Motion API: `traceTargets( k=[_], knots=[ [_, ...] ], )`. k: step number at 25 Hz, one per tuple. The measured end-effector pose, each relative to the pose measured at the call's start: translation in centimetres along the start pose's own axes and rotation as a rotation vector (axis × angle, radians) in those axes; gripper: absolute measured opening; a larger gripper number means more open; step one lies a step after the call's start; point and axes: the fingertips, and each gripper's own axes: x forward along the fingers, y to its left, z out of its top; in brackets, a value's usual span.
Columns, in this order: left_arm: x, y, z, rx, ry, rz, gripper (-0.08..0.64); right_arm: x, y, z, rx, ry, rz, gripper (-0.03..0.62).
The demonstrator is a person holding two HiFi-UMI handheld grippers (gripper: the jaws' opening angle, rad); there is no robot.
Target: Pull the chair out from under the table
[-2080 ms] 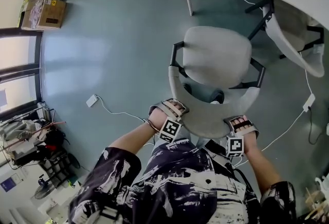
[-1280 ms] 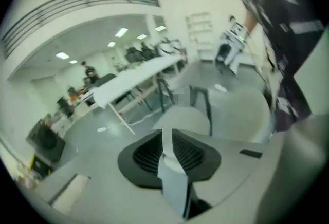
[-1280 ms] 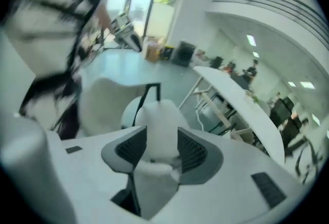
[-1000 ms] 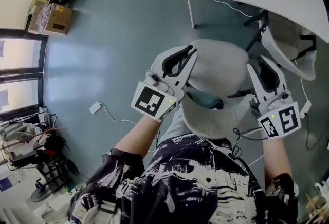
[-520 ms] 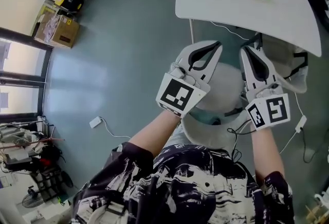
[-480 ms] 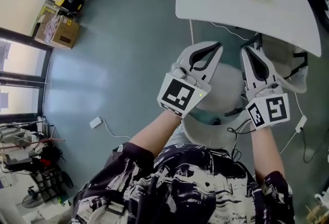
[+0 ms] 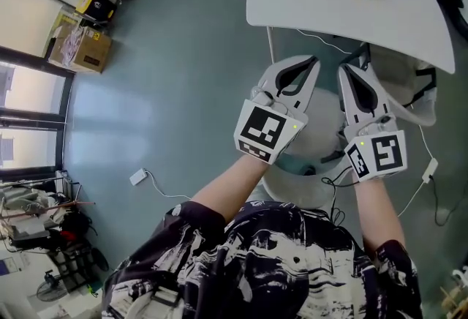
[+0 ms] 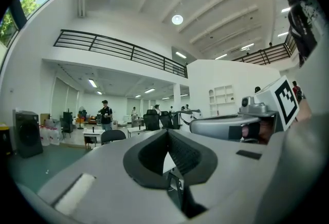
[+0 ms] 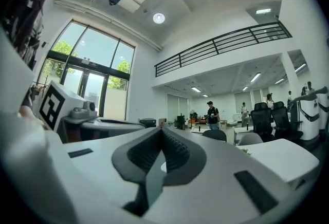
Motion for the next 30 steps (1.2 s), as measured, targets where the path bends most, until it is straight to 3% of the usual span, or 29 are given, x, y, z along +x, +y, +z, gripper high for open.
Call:
traceTargets(
  k=[10, 30],
  knots=[
    [-0.1, 0.0, -0.4, 0.016, 0.009, 0.002, 0.005, -0.8, -0.7, -1.6, 0.001, 0.067, -0.024, 0.002],
    [0.0, 0.1, -0.8, 0.004, 0.01, 0.008, 0.005, -1.0, -1.4, -2.0, 0.007, 0.066, -0.023, 0.0]
  ],
)
